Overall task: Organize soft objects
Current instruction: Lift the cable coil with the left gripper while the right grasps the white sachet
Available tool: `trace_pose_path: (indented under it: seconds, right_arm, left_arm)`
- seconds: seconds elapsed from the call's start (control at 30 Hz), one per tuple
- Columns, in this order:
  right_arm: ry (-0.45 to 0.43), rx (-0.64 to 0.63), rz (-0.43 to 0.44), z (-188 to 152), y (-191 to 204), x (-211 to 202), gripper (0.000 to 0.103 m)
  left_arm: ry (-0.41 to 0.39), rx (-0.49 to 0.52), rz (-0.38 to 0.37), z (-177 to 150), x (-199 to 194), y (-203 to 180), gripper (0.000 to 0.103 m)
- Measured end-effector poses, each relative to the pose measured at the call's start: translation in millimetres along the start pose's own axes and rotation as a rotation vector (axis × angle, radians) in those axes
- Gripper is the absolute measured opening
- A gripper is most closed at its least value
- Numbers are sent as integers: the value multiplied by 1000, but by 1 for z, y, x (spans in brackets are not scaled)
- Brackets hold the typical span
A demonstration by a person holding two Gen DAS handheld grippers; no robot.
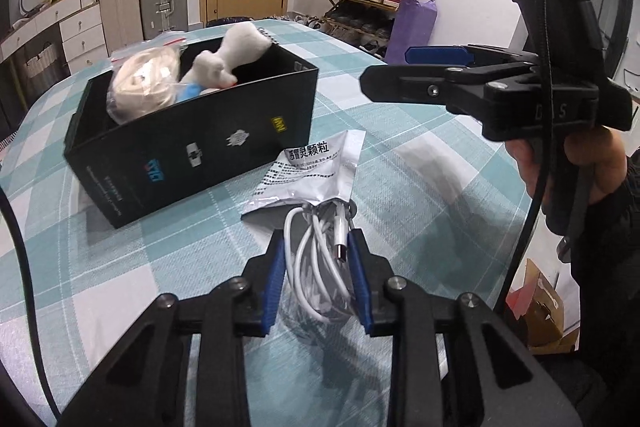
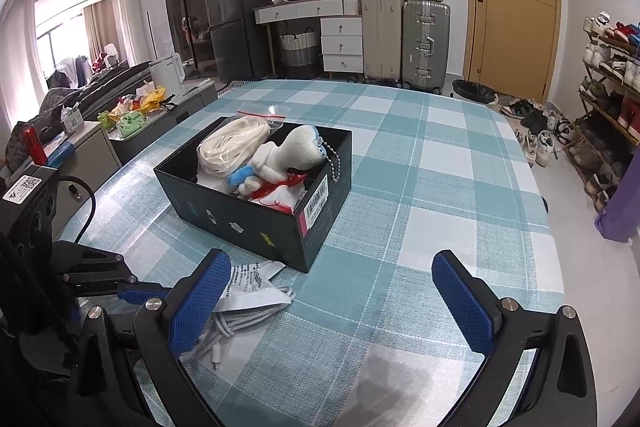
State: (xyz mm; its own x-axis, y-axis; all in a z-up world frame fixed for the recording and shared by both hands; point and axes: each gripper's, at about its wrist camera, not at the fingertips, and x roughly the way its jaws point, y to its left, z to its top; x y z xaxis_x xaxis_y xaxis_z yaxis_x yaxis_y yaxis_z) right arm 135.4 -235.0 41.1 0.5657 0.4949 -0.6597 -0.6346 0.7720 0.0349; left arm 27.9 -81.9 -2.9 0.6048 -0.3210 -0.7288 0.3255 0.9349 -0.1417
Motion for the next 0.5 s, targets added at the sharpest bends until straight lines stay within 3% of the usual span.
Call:
trace_pose_path:
  seconds: [0.27, 0.5]
  right_arm:
    - [25, -13, 58, -2, 10, 8, 102]
    - [26, -22, 74, -3, 16, 11, 102]
  left_arm:
    - [-5, 0, -12, -10, -12, 10, 28]
    - [-49, -45, -87, -13, -34, 21, 23]
